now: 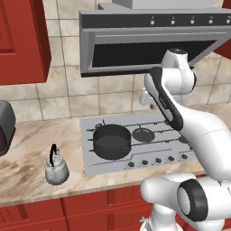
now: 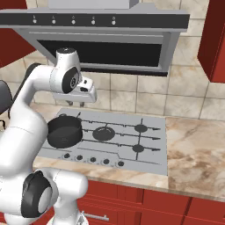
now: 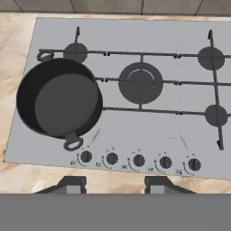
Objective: Pick the kettle from the counter and place it on a stove burner. Then turn the burner on.
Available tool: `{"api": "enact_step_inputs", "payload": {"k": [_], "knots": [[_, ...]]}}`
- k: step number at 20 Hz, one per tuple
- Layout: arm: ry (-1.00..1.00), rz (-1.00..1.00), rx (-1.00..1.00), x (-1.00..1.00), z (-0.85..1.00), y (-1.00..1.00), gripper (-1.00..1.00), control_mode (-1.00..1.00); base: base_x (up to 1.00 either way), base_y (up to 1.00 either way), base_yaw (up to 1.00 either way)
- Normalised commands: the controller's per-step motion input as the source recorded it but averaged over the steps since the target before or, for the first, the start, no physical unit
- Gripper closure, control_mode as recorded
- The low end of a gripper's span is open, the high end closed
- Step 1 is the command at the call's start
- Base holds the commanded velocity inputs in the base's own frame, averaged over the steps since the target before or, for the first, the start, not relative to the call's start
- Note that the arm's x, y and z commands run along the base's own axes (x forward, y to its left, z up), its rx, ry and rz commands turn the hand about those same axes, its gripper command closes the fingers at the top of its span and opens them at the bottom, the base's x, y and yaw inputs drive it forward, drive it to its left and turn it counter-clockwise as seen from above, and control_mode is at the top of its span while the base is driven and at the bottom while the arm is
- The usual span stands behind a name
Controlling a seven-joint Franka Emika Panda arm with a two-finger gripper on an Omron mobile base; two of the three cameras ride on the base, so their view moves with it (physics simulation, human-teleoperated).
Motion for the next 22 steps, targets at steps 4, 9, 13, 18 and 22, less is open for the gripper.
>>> {"api": "enact_step_inputs", "payload": {"k": [4,9,13,18,22], "knots": [[-0.04,0.01,0.0,-0.2,0.0,0.08,-1.0,-1.0,0.0,0.0,0.0],[-0.22,0.03,0.0,-0.6,0.0,0.24,-1.0,-1.0,0.0,0.0,0.0],[-0.26,0.03,0.01,-0.62,0.0,0.37,-1.0,-1.0,0.0,0.0,0.0],[-0.25,0.05,0.02,-0.59,0.0,0.44,-1.0,-1.0,0.0,0.0,0.0],[-0.16,0.03,0.03,-0.36,0.03,0.54,-1.0,-1.0,0.0,0.0,0.0]]}}
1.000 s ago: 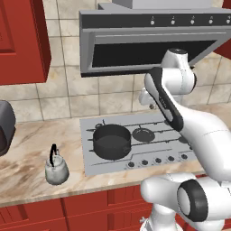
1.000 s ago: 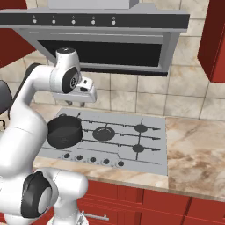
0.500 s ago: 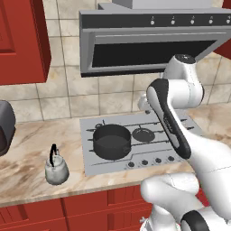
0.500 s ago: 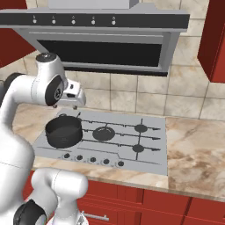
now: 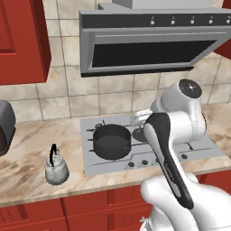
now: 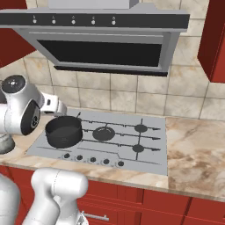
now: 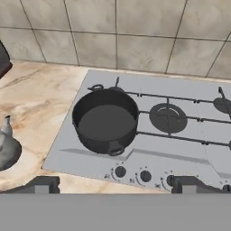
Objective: Pick the kettle from the counter and place it on a stove burner. Then turn the burner on.
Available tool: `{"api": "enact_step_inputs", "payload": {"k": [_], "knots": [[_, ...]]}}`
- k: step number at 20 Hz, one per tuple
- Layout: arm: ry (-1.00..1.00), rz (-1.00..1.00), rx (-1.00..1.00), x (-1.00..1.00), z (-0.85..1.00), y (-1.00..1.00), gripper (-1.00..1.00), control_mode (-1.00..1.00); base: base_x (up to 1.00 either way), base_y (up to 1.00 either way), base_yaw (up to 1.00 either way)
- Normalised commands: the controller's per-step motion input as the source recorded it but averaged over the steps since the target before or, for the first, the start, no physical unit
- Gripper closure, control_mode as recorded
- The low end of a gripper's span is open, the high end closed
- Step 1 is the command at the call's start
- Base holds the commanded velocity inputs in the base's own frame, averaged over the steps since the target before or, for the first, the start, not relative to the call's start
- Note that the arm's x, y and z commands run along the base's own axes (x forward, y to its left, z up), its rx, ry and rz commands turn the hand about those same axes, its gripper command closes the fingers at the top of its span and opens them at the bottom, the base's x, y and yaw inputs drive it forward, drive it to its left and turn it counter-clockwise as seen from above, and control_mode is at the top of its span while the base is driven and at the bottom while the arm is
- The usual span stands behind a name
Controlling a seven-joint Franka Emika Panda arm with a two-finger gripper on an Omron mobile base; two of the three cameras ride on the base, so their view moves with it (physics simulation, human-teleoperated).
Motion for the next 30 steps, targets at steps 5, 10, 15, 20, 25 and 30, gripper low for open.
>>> {"api": "enact_step_inputs", "payload": {"k": [5,10,15,20,25,30], "knots": [[-0.04,0.0,0.08,-0.2,0.12,0.62,-1.0,-1.0,0.0,0.0,0.0],[0.07,0.0,0.05,0.0,0.24,0.92,-1.0,-1.0,0.0,0.0,0.0],[0.07,0.0,0.07,-0.03,0.19,0.72,-1.0,-1.0,0.0,0.0,0.0],[0.06,0.0,0.07,-0.06,0.01,0.6,-1.0,-1.0,0.0,0.0,0.0],[0.07,0.0,0.02,0.0,-0.07,0.71,-1.0,-1.0,0.0,0.0,0.0],[0.0,0.0,0.02,0.0,-0.19,0.45,-1.0,-1.0,0.0,0.0,0.0]]}}
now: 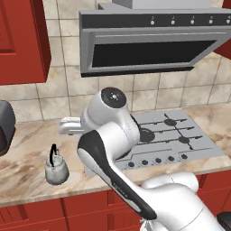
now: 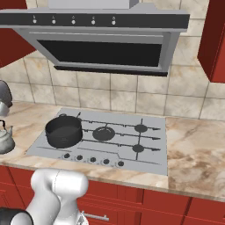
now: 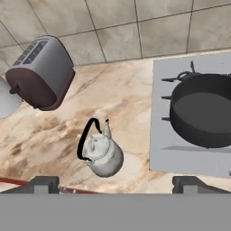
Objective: Pick the kettle from the counter and place it on a stove burner. Then turn the burner on.
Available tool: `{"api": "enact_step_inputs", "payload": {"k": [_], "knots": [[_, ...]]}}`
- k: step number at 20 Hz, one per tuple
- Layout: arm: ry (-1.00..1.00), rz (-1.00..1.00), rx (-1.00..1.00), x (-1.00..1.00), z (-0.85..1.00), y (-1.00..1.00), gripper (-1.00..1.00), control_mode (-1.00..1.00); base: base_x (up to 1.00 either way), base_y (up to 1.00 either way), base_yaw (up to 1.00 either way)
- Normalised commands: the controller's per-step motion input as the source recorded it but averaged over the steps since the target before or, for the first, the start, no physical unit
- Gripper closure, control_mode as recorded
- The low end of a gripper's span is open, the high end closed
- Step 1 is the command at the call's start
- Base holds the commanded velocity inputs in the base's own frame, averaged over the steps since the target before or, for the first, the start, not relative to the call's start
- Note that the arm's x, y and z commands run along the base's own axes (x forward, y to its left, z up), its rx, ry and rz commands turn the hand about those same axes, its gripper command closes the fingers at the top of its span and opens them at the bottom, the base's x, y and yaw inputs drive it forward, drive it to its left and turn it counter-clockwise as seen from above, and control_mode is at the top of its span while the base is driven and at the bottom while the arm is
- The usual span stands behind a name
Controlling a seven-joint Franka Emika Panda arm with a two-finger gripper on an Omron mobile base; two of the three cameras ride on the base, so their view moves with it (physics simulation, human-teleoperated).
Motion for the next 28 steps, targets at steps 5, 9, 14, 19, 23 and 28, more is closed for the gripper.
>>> {"api": "enact_step_inputs", "payload": {"k": [5,9,14,19,23,28], "knots": [[0.03,0.0,0.0,0.0,-0.34,0.37,-1.0,-1.0,0.0,0.0,0.0],[0.01,0.0,0.0,0.0,-0.3,0.18,-1.0,-1.0,0.0,0.0,0.0],[0.09,0.01,0.0,0.14,-0.28,0.26,-1.0,-1.0,0.0,0.0,0.0],[0.17,0.0,0.0,0.22,-0.19,0.34,-1.0,-1.0,0.0,0.0,0.0],[0.23,0.0,-0.02,0.34,-0.21,0.44,-1.0,-1.0,0.0,0.0,0.0],[0.2,0.0,-0.1,0.37,-0.25,0.38,-1.0,-1.0,0.0,0.0,0.0]]}}
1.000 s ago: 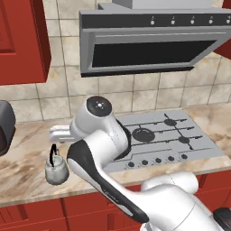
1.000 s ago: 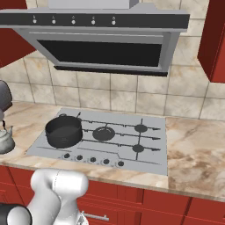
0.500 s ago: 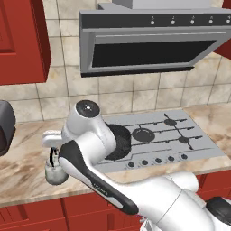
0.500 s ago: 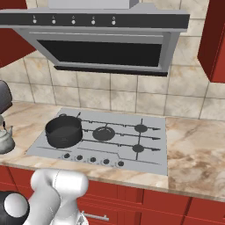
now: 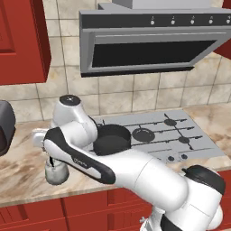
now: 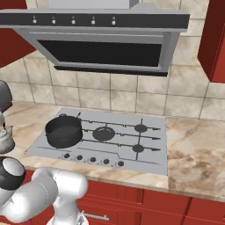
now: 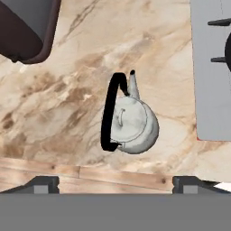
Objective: Pick the kettle from the counter and place it on a stove burner. Then turn the burner on.
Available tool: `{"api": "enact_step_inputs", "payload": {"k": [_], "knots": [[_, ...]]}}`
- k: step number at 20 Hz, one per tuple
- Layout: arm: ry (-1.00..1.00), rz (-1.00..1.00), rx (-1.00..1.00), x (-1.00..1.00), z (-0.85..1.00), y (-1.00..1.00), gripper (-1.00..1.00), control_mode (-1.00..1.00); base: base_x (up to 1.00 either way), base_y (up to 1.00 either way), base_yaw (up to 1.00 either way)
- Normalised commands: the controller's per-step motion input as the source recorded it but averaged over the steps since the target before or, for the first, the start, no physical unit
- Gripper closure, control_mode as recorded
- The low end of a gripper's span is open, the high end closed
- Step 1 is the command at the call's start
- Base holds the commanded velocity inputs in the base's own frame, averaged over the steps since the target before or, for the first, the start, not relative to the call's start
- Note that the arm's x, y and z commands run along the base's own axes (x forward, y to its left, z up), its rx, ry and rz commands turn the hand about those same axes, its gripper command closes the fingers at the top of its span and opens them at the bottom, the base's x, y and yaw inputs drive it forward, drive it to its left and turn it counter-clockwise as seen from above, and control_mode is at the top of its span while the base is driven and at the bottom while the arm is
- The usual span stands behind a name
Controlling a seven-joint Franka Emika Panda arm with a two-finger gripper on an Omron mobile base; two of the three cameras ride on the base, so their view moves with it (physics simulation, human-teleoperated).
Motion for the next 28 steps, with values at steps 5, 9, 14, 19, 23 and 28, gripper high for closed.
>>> {"api": "enact_step_inputs", "payload": {"k": [5,9,14,19,23,28], "knots": [[0.09,0.0,-0.17,0.37,-0.39,0.18,-1.0,-1.0,0.0,0.0,0.0],[0.0,0.0,-0.1,0.38,-0.35,0.09,-1.0,-1.0,0.0,0.0,0.0],[0.0,0.0,-0.04,0.42,-0.24,0.16,-1.0,-1.0,0.0,0.0,0.0],[0.0,0.0,0.0,0.38,-0.35,0.22,-1.0,-1.0,0.0,0.0,0.0],[0.0,0.0,0.02,0.18,-0.26,0.17,-1.0,-1.0,0.0,0.0,0.0],[0.0,0.0,0.0,0.0,-0.02,0.04,1.0,-1.0,0.0,0.0,0.0]]}}
